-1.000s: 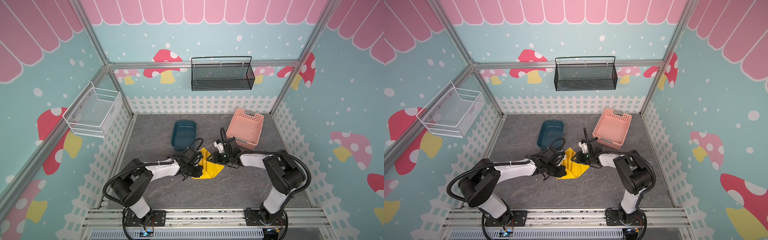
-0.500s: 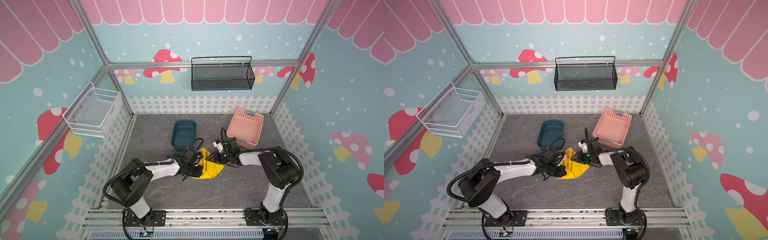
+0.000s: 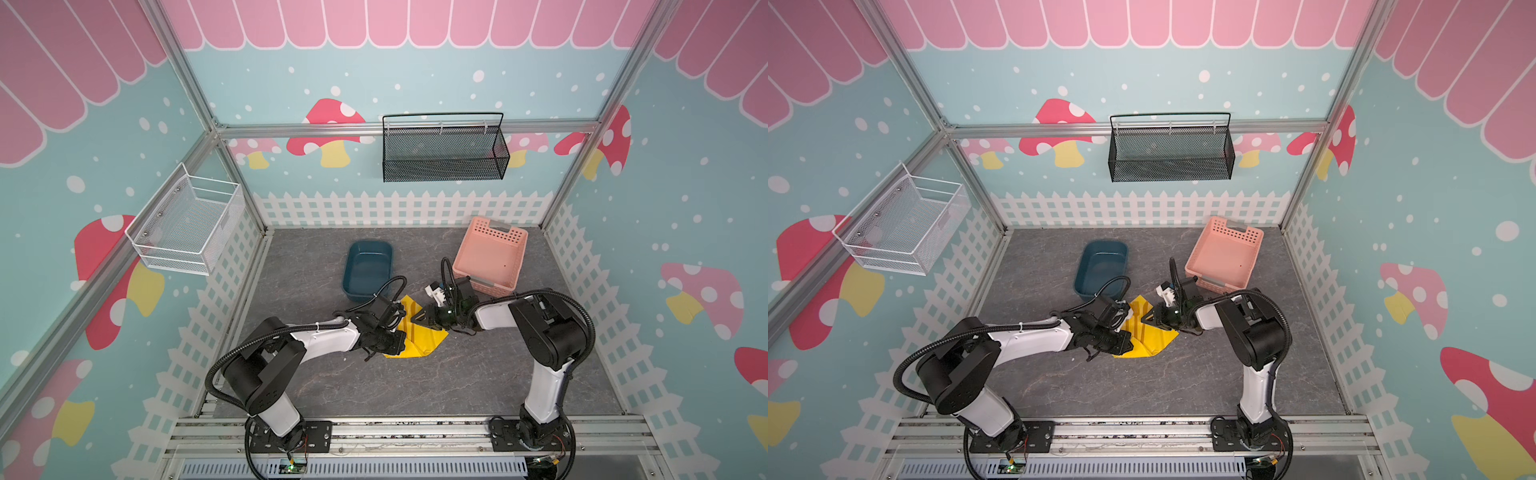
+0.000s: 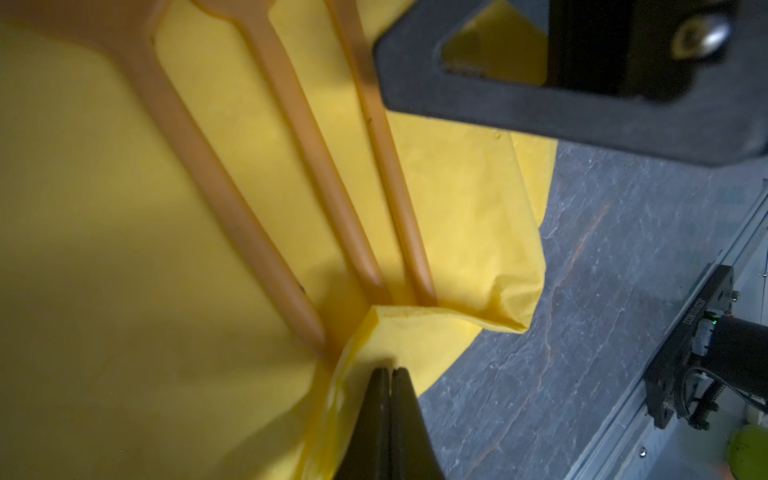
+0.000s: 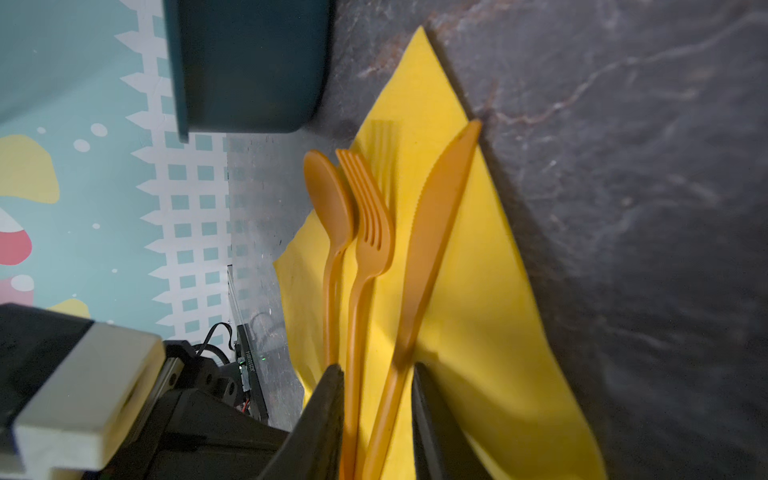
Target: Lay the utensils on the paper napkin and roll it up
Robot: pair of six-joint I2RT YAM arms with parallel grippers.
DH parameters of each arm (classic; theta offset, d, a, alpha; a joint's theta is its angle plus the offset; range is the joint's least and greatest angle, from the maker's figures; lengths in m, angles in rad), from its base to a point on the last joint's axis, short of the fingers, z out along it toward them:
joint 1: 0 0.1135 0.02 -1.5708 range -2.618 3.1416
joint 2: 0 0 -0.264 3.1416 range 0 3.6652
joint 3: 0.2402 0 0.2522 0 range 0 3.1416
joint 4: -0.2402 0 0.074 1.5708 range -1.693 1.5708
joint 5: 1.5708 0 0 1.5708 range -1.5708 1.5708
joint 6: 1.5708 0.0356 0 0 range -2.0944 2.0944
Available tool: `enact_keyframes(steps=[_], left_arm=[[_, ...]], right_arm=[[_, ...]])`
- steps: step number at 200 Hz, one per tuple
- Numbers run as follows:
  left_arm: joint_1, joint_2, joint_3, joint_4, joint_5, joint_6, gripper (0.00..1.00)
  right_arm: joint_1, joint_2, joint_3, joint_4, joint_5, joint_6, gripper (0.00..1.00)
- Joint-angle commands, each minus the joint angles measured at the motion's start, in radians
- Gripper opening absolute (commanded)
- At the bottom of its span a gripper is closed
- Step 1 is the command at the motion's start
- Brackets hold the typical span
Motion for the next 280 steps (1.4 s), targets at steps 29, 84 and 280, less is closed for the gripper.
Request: enact_keyframes(steps=[29,84,280], left_arm=[[-0.003,0.007,0.020,-0.005,-0.004,-0.019,0.02],[-0.003,0.005,0.020,-0.004,-0.003,-0.017,0.02],[-0.003,0.002,0.017,-0.006,-0.006,-0.019,0.01]], right_arm=[[-0.004,0.033,0.022,0.011,-0.015,0.015,0.30],[-0.004,0.036,0.033,0.011,-0.022,0.012,0.26],[-0.005,0.064,0.053,0.010,-0.040,0.009,0.18]])
